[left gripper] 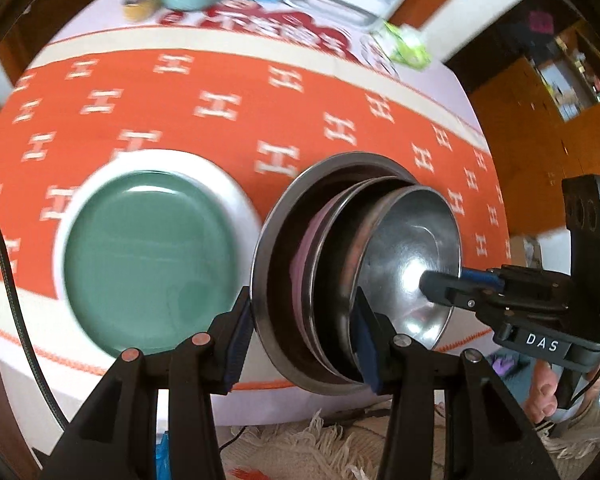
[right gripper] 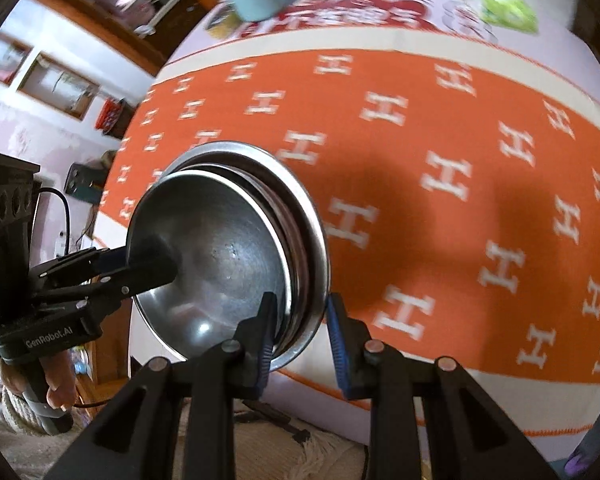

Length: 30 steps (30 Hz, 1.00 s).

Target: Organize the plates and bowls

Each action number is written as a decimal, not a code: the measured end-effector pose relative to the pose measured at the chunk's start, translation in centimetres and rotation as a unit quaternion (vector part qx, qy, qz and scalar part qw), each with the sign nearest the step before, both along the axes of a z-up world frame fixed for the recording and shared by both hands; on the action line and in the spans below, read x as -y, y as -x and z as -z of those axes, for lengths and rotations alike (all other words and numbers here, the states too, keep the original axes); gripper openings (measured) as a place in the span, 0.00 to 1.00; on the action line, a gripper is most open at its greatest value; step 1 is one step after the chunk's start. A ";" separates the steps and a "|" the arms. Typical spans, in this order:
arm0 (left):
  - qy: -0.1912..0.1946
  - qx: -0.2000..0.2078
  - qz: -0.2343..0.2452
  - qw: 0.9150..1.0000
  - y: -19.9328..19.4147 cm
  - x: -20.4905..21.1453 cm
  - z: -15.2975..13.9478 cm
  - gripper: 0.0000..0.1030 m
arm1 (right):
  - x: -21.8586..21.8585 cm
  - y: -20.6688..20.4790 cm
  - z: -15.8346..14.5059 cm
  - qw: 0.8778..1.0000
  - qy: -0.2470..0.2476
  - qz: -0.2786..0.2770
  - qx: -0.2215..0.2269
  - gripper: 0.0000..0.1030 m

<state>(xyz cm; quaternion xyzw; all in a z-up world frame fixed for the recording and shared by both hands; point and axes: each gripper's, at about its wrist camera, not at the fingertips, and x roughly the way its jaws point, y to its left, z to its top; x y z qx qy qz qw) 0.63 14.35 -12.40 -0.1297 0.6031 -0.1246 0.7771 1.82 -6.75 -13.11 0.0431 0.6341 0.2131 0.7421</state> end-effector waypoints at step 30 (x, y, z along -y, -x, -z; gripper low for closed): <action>-0.024 -0.063 -0.015 0.998 -2.8 -13.6 7.1 0.40 | -14.9 -2.6 4.2 0.999 0.038 -0.018 -0.029 0.23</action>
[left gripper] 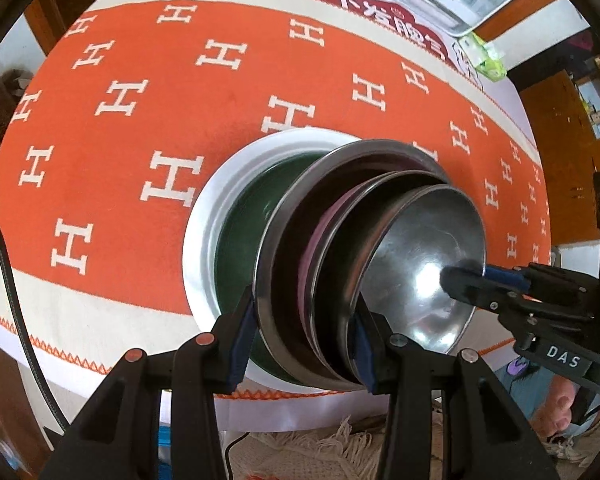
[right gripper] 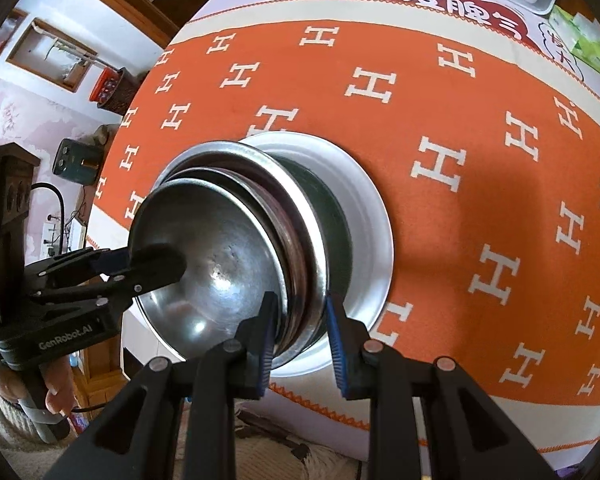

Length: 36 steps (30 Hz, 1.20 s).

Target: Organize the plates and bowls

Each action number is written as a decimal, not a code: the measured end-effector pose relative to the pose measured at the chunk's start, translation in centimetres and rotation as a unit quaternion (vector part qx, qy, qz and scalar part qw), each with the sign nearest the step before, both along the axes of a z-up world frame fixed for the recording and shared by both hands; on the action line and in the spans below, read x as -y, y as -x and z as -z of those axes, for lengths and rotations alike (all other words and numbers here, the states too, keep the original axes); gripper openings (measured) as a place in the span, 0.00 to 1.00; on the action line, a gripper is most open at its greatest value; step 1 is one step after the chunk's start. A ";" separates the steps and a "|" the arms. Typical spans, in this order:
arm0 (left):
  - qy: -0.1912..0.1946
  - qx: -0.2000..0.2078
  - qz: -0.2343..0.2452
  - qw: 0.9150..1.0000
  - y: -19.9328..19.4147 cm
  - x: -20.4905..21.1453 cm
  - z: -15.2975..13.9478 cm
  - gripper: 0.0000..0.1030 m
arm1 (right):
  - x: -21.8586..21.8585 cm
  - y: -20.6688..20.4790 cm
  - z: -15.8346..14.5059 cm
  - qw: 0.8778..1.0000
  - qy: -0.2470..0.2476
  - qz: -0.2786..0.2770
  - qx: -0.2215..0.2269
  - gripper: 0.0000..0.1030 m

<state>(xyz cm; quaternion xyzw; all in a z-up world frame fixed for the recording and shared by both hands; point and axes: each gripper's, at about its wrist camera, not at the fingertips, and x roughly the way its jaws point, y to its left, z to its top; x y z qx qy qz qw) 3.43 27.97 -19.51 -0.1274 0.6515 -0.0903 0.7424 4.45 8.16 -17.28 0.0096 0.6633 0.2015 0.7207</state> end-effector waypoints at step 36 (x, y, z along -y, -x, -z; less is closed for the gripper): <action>-0.085 0.106 0.060 0.989 0.7 0.4 -3.8 0.78 | -1.4 2.0 -0.8 0.997 0.033 0.016 0.061 0.36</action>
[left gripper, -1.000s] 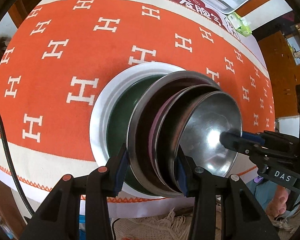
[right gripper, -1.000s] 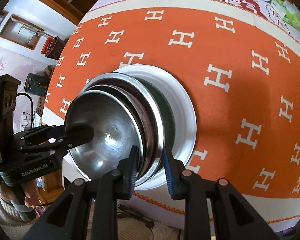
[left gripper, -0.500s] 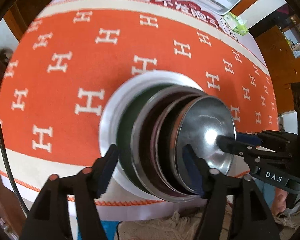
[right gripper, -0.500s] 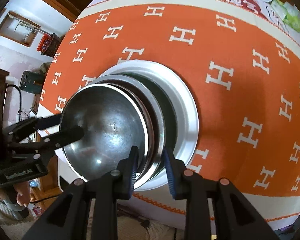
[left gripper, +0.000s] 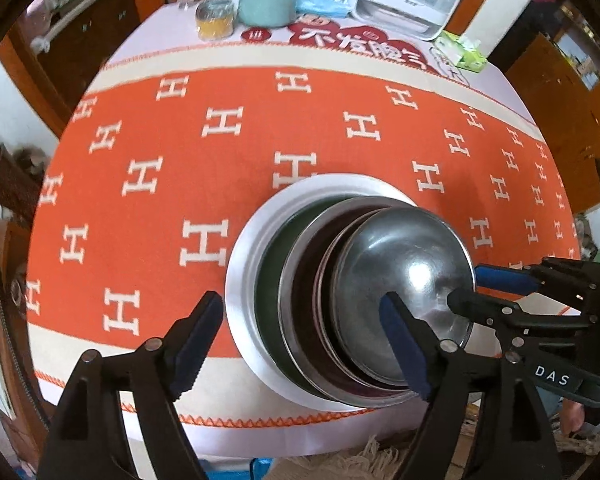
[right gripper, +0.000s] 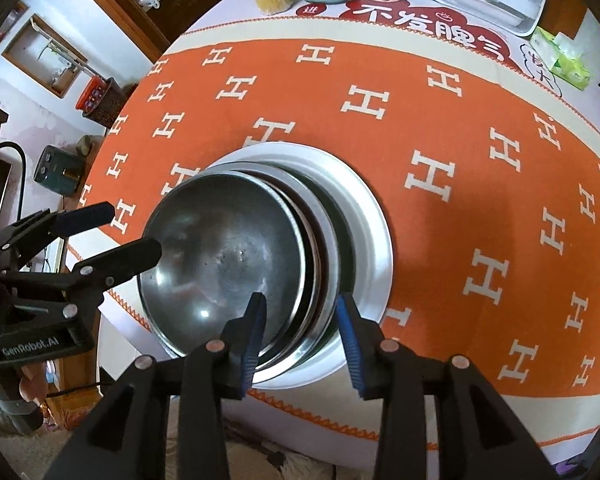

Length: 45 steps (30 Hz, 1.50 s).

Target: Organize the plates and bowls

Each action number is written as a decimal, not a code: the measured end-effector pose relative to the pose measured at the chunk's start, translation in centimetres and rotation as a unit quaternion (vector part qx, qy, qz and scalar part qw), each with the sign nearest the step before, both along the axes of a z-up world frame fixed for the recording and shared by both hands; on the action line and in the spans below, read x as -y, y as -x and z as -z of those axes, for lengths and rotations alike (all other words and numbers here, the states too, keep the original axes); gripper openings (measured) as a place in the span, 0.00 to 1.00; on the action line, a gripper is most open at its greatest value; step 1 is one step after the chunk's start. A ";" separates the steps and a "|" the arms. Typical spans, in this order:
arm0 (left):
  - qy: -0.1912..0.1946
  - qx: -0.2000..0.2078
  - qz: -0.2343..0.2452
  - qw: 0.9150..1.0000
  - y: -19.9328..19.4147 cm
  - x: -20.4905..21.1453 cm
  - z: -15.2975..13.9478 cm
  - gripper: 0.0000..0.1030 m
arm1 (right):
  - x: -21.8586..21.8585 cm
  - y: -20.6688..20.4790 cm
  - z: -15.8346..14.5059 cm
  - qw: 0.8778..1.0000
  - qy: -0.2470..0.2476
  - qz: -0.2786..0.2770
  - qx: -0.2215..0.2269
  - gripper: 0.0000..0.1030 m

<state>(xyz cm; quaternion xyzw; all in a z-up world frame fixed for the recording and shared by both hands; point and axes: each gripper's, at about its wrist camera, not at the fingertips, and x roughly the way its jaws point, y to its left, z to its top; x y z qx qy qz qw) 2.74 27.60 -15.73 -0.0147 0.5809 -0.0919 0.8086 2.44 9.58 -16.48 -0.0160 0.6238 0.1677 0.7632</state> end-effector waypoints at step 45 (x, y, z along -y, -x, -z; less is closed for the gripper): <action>-0.027 0.207 -0.042 0.977 8.0 19.8 -15.1 0.92 | 17.6 9.8 -14.8 0.945 0.044 0.182 0.267 0.56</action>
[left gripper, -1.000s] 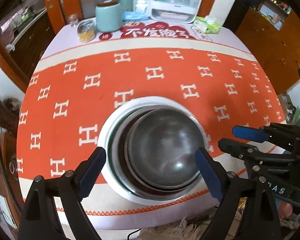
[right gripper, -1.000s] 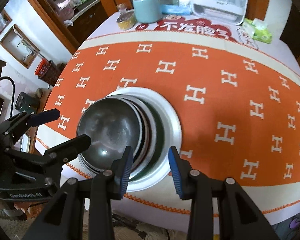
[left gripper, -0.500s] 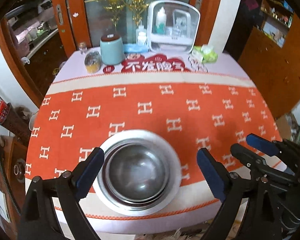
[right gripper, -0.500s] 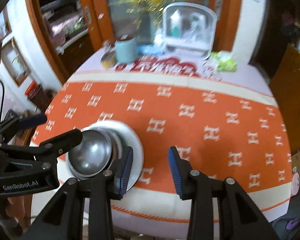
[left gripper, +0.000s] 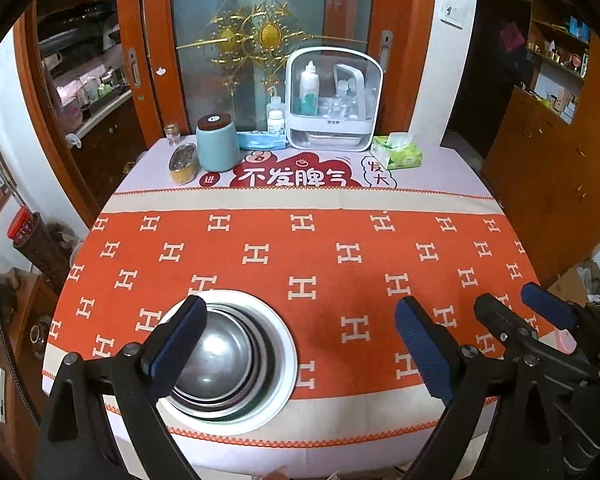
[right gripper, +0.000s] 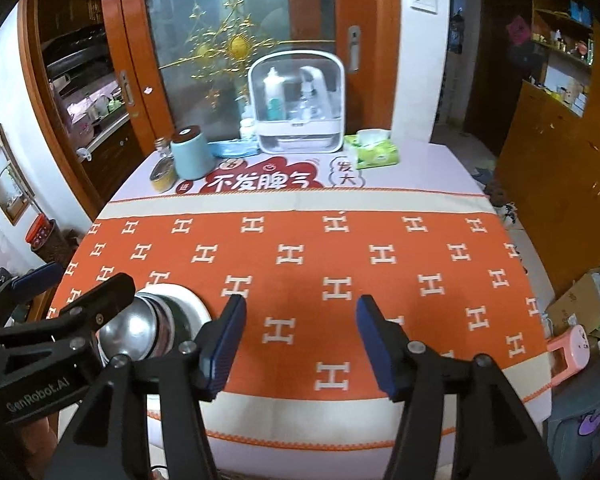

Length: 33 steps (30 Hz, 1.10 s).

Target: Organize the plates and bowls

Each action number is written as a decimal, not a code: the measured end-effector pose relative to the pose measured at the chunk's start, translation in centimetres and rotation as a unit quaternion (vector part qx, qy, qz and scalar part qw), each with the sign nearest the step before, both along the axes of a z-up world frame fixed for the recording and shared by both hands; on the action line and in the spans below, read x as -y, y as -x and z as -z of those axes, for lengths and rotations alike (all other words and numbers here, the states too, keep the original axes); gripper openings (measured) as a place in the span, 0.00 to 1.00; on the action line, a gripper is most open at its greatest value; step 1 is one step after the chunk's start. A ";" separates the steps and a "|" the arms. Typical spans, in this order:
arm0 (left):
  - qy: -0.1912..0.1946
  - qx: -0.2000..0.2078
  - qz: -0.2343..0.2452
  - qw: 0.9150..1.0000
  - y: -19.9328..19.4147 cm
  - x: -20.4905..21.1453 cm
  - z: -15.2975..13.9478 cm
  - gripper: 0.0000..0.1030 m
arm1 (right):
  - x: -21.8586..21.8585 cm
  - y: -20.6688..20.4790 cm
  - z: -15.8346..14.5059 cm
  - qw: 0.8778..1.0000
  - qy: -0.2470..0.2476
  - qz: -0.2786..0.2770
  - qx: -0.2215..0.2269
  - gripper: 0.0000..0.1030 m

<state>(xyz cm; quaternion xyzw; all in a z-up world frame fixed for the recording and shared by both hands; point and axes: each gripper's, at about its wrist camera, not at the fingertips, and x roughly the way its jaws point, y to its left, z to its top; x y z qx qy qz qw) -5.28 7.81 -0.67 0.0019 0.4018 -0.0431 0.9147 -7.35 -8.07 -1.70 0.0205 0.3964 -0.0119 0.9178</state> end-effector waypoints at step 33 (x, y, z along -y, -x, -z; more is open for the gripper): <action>-0.034 0.006 -0.031 0.999 0.0 5.0 0.1 0.92 | 5.0 0.2 -0.5 1.000 0.004 -0.014 0.025 0.56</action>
